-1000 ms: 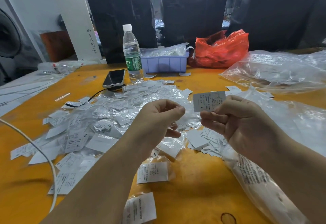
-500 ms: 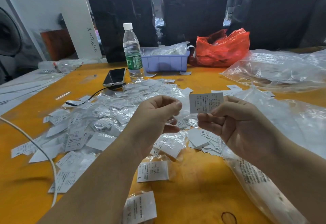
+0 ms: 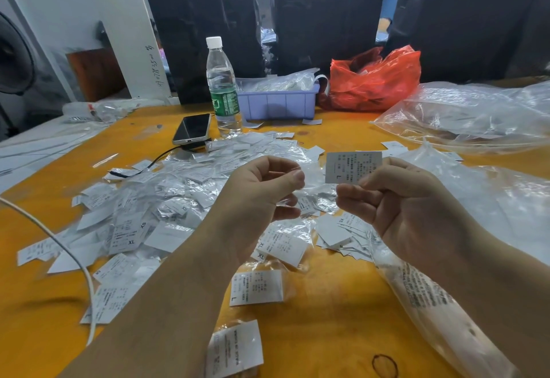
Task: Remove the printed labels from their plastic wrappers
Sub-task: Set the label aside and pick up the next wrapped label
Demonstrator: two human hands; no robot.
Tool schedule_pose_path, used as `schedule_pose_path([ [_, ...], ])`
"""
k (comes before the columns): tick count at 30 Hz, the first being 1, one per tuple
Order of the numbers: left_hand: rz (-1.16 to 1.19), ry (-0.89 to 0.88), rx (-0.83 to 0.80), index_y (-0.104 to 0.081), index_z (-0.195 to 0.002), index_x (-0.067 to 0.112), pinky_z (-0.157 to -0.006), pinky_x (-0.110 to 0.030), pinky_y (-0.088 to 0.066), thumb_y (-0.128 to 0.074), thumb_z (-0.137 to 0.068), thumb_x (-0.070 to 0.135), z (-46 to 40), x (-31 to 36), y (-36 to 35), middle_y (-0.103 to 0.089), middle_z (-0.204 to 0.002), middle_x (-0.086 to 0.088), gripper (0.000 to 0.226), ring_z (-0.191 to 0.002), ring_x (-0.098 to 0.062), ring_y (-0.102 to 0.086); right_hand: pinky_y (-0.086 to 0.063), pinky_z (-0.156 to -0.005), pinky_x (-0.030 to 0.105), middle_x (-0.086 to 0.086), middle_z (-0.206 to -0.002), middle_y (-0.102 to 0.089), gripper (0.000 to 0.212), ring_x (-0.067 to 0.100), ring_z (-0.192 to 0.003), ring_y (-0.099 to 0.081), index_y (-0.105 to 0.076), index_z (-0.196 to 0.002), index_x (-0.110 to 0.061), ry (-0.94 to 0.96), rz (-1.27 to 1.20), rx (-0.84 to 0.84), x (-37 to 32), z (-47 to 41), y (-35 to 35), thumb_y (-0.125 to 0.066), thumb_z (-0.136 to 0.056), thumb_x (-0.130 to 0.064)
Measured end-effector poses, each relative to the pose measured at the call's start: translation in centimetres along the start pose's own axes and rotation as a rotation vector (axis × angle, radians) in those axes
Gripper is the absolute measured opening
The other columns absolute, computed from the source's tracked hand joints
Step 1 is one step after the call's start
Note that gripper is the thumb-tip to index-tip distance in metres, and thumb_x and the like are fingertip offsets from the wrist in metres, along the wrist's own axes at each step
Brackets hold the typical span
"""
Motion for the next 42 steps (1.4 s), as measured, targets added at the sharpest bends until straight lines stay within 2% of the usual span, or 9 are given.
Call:
schedule_pose_path([
  [5, -0.021, 0.007, -0.014, -0.07, -0.088, 0.014, -0.057, -0.026, -0.055, -0.07, -0.085, 0.009, 0.1, 0.0, -0.1, -0.069, -0.07, 0.004, 0.005, -0.059, -0.009, -0.062, -0.057, -0.053, 0.027, 0.021, -0.075, -0.071, 0.05, 0.024, -0.058, -0.07, -0.049, -0.109, 0.0, -0.111, 0.055, -0.055, 0.6, 0.3, -0.5, -0.057, -0.06, 0.006],
  [11, -0.026, 0.02, -0.025, -0.068, -0.093, 0.013, -0.057, -0.026, -0.056, -0.071, -0.084, 0.008, 0.3, 0.1, -0.3, -0.073, -0.078, -0.001, 0.011, -0.061, -0.011, -0.063, -0.055, -0.049, 0.028, 0.021, -0.071, -0.069, 0.019, 0.023, -0.054, -0.066, -0.052, -0.094, -0.001, -0.158, 0.15, -0.016, 0.6, 0.1, -0.2, -0.049, -0.083, 0.014],
  [15, 0.021, 0.033, -0.013, -0.067, -0.092, 0.013, -0.057, -0.026, -0.055, -0.072, -0.08, 0.008, 0.2, 0.2, -0.4, -0.073, -0.079, -0.003, 0.014, -0.059, -0.011, -0.062, -0.053, -0.046, 0.027, 0.019, -0.066, -0.067, 0.015, 0.02, -0.049, -0.063, -0.051, -0.086, 0.0, -0.168, 0.173, 0.005, 0.7, 0.1, -0.1, -0.049, -0.083, 0.014],
  [20, 0.123, 0.079, -0.042, -0.066, -0.095, 0.012, -0.058, -0.027, -0.057, -0.069, -0.08, 0.006, 0.3, 0.1, -0.4, -0.074, -0.079, -0.004, 0.016, -0.058, -0.011, -0.062, -0.05, -0.042, 0.025, 0.017, -0.061, -0.065, 0.026, 0.018, -0.044, -0.059, -0.046, -0.07, -0.006, -0.16, 0.192, 0.036, 0.7, 0.2, 0.0, -0.05, -0.084, 0.015],
  [26, 0.051, 0.098, -0.142, -0.064, -0.101, 0.013, -0.066, -0.028, -0.058, -0.067, -0.084, -0.005, 0.6, -0.3, -1.0, -0.075, -0.086, -0.009, 0.025, -0.069, -0.017, -0.069, -0.047, -0.044, 0.024, 0.013, -0.064, -0.067, 0.025, 0.015, -0.045, -0.055, -0.062, -0.094, -0.005, -0.088, 0.357, 0.067, 0.9, 0.0, 0.5, -0.053, -0.082, 0.015],
  [30, -0.041, 0.092, -0.164, -0.066, -0.103, 0.014, -0.066, -0.026, -0.056, -0.069, -0.081, -0.009, 0.7, -0.5, -1.2, -0.075, -0.095, -0.008, 0.031, -0.074, -0.015, -0.071, -0.048, -0.046, 0.024, 0.011, -0.067, -0.068, 0.032, 0.014, -0.048, -0.055, -0.075, -0.077, -0.013, -0.04, 0.465, 0.038, 0.9, 0.0, 0.5, -0.054, -0.082, 0.011],
  [35, -0.097, 0.075, -0.153, -0.069, -0.103, 0.011, -0.063, -0.022, -0.056, -0.07, -0.082, -0.006, 0.8, -0.4, -1.2, -0.075, -0.094, -0.003, 0.026, -0.074, -0.01, -0.071, -0.047, -0.045, 0.023, 0.008, -0.064, -0.065, 0.034, 0.013, -0.048, -0.053, -0.074, -0.066, -0.017, -0.028, 0.491, 0.027, 0.9, 0.1, 0.3, -0.055, -0.085, 0.005],
  [39, -0.046, 0.052, -0.11, -0.071, -0.096, 0.013, -0.064, -0.025, -0.058, -0.074, -0.08, 0.007, 0.7, -0.2, -1.0, -0.075, -0.089, -0.004, 0.018, -0.063, -0.01, -0.065, -0.049, -0.045, 0.025, 0.007, -0.065, -0.062, 0.015, 0.013, -0.05, -0.055, -0.07, -0.086, -0.002, 0.011, 0.368, 0.085, 0.5, 0.0, 0.6, -0.054, -0.088, -0.002],
  [42, -0.008, 0.051, -0.095, -0.072, -0.094, 0.014, -0.061, -0.025, -0.057, -0.075, -0.077, 0.009, 0.7, -0.1, -0.8, -0.072, -0.076, 0.002, 0.018, -0.06, -0.01, -0.064, -0.052, -0.045, 0.028, 0.012, -0.068, -0.066, 0.012, 0.016, -0.05, -0.061, -0.063, -0.086, 0.001, 0.059, 0.236, 0.117, 0.1, 0.0, 0.7, -0.051, -0.09, 0.001],
])
Point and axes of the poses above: each hand's wrist, its own z-axis away from the middle knuckle, its own y-axis out of the back of the hand, x = y × z, the point moved 2 cm from there along -z, towards the middle knuckle
